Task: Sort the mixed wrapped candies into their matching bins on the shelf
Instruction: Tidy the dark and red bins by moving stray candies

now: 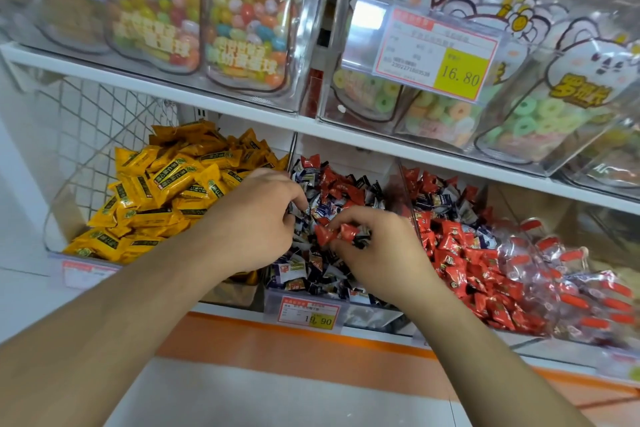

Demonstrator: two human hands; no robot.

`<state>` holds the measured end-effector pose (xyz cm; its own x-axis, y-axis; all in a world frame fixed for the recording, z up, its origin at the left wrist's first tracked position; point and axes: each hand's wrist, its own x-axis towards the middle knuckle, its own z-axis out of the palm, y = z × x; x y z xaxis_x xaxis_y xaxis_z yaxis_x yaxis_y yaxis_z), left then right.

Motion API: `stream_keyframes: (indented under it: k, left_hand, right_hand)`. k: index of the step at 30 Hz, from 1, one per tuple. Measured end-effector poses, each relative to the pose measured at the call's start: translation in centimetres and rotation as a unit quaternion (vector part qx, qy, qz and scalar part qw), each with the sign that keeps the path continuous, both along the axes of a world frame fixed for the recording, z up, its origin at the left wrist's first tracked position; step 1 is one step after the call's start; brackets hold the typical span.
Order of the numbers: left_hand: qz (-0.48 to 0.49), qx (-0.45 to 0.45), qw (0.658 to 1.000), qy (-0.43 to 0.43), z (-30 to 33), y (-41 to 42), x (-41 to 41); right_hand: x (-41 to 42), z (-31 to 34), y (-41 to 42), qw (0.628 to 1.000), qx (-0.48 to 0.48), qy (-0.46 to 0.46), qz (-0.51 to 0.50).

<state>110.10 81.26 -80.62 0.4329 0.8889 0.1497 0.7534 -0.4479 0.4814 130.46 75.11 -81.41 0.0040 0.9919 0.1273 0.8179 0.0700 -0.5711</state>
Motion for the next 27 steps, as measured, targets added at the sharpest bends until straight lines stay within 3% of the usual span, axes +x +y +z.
stream_keyframes:
  k: [5, 9, 13, 19, 22, 27]
  left_hand:
    - [0.01, 0.004, 1.0, -0.005, 0.2, -0.3, 0.4]
    - [0.01, -0.008, 1.0, -0.002, 0.0, -0.5, 0.4]
    - [0.008, -0.015, 1.0, -0.008, -0.3, -0.4, 0.3]
    - [0.003, -0.021, 1.0, -0.011, -0.5, -0.5, 0.3]
    - [-0.003, -0.011, 1.0, -0.017, -0.4, -0.5, 0.2]
    - [-0.004, -0.002, 1.0, -0.013, -0.4, -0.3, -0.1]
  right_hand:
    - [3.1, 3.0, -2.2, 0.991, 0.07, 0.064, -0.094]
    - [6.9, 3.7, -4.3, 0.98, 0.09, 0.009, -0.177]
    - [9.2, 3.6, -5.5, 0.975, 0.045, -0.059, -0.208]
    - [7.3, 4.0, -4.8, 0.978, 0.058, -0.082, -0.18]
    - [4.5, 3.6, -3.2, 0.986, 0.078, -0.093, -0.112]
    - [-0.4, 0.8, 1.2, 0.995, 0.014, -0.095, 0.004]
